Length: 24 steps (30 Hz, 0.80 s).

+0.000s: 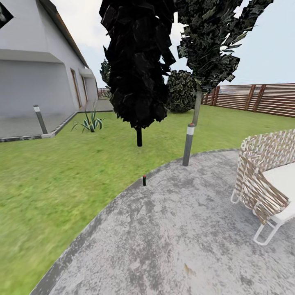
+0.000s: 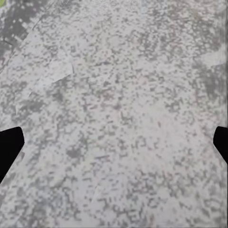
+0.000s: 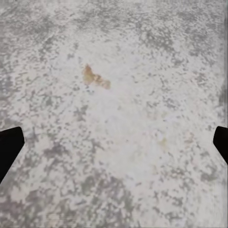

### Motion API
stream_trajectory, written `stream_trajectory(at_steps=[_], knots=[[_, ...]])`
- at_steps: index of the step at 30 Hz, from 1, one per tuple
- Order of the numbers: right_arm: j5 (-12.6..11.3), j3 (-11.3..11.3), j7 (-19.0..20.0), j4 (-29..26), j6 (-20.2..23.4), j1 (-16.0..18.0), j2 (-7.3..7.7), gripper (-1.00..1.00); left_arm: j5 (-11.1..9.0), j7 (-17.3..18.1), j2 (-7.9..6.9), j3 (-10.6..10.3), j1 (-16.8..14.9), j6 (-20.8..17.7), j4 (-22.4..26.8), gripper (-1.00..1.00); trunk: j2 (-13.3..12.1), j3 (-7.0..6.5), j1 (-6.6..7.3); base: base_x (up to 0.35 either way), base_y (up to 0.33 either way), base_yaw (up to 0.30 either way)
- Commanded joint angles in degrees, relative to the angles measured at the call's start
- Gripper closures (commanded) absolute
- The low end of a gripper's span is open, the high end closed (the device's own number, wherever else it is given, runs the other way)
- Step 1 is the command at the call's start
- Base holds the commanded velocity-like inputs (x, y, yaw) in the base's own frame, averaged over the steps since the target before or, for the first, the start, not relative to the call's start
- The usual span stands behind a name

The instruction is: In the garden, pick up the pesticide atomizer on the floor and spray pesticide onto both trees until each tree trunk is fully covered.

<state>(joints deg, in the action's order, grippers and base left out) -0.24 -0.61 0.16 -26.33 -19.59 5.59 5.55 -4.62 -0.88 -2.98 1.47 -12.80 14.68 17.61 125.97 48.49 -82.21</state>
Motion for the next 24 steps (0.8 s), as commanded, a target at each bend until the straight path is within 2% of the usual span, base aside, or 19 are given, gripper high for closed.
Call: stream_trajectory(at_steps=[1, 24], knots=[[0.0, -0.1, 0.0, 0.1, -0.2, 0.0, -0.01, -1.0, -0.5, 0.0, -0.01, -0.1, 0.0, 0.2, 0.0, -1.0, 0.0, 0.05, -0.02, 0.279, -0.198, 0.0], [0.0, 0.0, 0.0, 0.1, -0.2, 0.0, -0.07, -1.0, -0.5, 0.0, -0.09, -0.1, 0.0, 0.1, -0.1, -1.0, 0.0, 0.05, -0.02, 0.283, -0.192, 0.0]])
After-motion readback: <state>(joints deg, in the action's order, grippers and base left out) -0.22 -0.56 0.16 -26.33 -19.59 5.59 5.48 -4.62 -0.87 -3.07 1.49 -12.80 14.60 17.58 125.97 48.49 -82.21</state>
